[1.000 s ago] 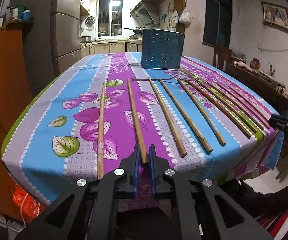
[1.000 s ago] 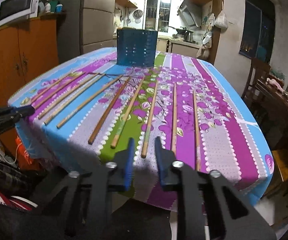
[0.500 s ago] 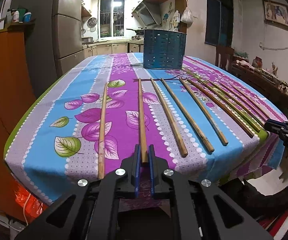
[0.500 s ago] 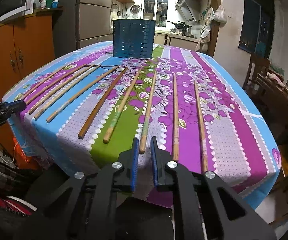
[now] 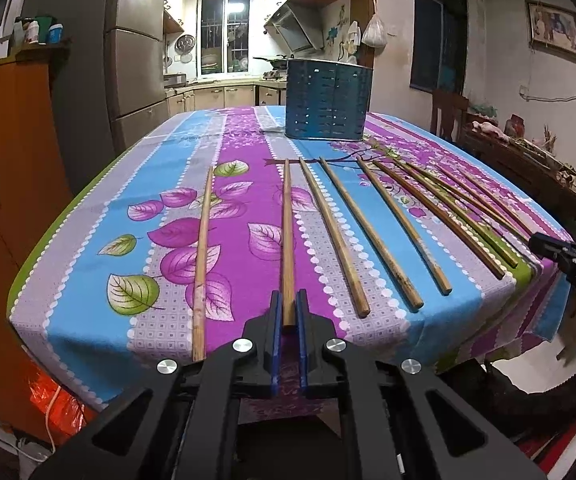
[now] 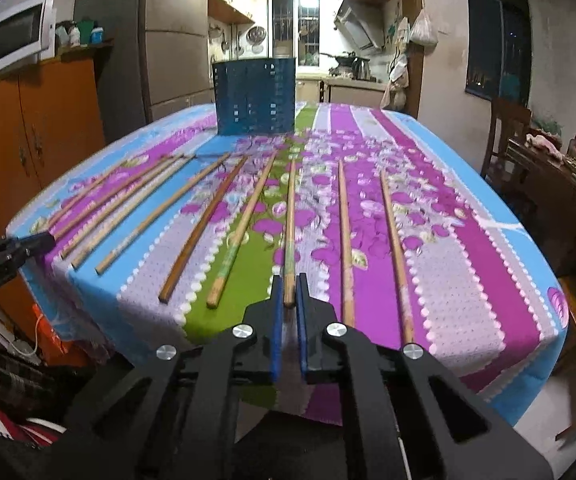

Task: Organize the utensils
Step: 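Lift both held chopsticks and carry them toward the blue utensil holder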

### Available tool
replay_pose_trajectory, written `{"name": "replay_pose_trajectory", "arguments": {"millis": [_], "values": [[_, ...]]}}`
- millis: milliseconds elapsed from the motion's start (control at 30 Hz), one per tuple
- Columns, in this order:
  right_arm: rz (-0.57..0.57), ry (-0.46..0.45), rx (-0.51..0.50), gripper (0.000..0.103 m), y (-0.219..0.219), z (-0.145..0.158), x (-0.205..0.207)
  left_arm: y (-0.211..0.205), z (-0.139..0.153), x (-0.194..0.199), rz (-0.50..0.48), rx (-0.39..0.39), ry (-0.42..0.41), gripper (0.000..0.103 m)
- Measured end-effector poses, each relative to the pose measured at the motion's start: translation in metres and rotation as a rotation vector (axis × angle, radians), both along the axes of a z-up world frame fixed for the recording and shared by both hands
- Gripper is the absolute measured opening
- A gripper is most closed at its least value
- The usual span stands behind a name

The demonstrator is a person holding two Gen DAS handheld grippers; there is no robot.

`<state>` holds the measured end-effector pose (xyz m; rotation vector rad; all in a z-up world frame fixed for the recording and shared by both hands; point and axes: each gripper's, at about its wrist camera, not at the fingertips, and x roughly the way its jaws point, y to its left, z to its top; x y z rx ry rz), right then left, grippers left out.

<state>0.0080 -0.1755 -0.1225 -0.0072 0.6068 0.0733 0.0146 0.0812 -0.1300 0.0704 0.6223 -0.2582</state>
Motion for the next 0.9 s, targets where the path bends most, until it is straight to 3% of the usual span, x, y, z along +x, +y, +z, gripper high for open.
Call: {"name": "replay_pose_trajectory", "arguments": {"millis": [333,567,900], "values": [[0.003,-0.09,0.014,0.005,-0.002,0.029,-0.003,0.002,0.021,-0.006,0.01,0.017,-0.055,0.008],[0.014,-0.149,0.015,0.005,0.001,0.047,-0.003,0.009,0.044,-0.007,0.016,-0.023,-0.104,0.008],[0.022,-0.263,0.008,0.005,0.001,0.081,0.0,0.008,0.091,-0.001,-0.001,-0.068,-0.235,0.008]]}}
